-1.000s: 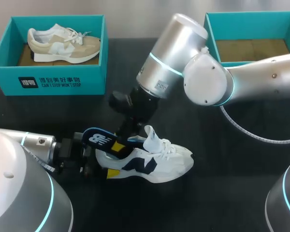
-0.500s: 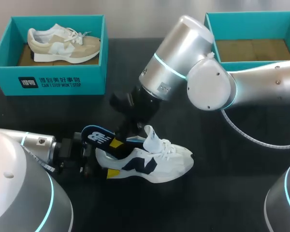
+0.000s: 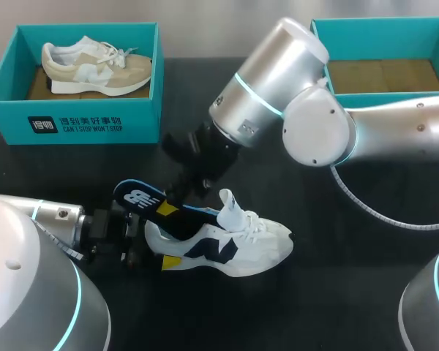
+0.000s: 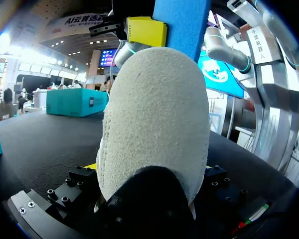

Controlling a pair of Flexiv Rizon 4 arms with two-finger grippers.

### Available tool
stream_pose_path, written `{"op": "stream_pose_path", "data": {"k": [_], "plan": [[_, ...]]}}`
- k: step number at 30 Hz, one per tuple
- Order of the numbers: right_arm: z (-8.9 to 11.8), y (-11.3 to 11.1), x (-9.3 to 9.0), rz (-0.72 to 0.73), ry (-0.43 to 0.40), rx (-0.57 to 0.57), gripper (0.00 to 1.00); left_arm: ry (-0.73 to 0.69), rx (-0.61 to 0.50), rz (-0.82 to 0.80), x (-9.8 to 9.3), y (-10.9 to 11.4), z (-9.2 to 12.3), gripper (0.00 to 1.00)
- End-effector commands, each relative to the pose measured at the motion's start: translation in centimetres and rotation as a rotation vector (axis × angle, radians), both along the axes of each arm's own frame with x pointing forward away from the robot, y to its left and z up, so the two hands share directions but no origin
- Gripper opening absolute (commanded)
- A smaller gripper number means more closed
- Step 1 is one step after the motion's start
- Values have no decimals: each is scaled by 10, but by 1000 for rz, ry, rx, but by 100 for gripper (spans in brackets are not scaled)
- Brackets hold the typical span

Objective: Take the shoe out of the shoebox, open the shoe tongue, remove and reinsert the insole, then place the shoe into the shoebox

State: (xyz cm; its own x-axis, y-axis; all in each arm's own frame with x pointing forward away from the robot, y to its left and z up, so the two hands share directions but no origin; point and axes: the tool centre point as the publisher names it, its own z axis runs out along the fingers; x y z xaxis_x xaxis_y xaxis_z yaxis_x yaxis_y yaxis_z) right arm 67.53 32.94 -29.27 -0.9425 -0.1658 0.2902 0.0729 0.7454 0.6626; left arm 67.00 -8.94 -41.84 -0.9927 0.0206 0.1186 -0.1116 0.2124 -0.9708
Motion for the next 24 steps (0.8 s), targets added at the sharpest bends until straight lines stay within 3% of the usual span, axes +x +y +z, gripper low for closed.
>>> {"op": "stream_pose_path", "data": {"k": [1, 5, 9, 18, 21, 24], "plan": [[0, 0, -2, -3, -2, 1, 0, 0, 1, 2, 2, -1, -5, 0], [0, 0, -2, -3, -2, 1, 0, 0, 1, 2, 2, -1, -5, 0], [6, 20, 3, -14, 23, 21, 0, 0, 1, 2, 2, -1, -5, 0], [68, 29, 12, -78, -68, 103, 0, 0, 1, 2, 2, -1, -5, 0], [87, 19, 20, -159, -45, 270, 0, 0, 1, 2, 2, -1, -5, 0], [87, 19, 20, -159, -45, 270, 0, 0, 1, 2, 2, -1, -5, 0]]}}
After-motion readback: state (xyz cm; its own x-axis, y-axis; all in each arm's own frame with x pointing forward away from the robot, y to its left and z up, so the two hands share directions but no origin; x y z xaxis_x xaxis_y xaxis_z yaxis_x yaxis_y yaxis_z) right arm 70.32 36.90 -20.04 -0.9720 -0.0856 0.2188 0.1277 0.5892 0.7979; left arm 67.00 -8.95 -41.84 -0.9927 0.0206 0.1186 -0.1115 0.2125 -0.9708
